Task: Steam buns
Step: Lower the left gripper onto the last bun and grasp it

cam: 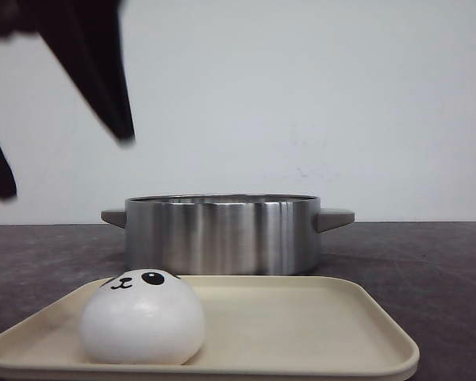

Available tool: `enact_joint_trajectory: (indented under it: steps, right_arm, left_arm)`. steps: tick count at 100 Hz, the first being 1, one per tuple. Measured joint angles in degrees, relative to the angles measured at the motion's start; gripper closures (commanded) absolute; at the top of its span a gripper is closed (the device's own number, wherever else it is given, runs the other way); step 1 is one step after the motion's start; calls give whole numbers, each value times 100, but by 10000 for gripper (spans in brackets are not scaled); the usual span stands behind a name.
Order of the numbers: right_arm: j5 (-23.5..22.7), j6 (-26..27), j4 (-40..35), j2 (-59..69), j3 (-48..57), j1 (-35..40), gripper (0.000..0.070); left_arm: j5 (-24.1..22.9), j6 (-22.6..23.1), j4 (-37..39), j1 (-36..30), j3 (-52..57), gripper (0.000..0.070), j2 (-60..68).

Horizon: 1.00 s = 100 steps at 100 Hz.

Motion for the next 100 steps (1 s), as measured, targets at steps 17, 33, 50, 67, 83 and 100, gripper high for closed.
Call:
enact_joint_trajectory:
  steps: [17, 33, 50, 67, 83, 100]
  right_arm:
    - [149, 0, -177, -101, 0, 0, 688]
    - [149, 0, -365, -87, 0, 2, 688]
    - [149, -2, -380, -87, 0, 2, 688]
    - [149, -7, -382, -87, 0, 2, 688]
    - [149, -11, -433, -87, 0, 2, 688]
    - [149, -31, -437, -87, 0, 2, 688]
  left_arm:
    - [2, -2, 439, -188, 0, 0, 817]
    - [26, -22, 704, -343, 0, 0, 1436]
    - [33, -22, 896, -411, 0, 0, 1845]
    - [33, -24, 1156, -411, 0, 0, 2057]
    - [33, -24, 1154, -411, 0, 321, 2129]
    - [35, -28, 1165, -411, 0, 690, 2133]
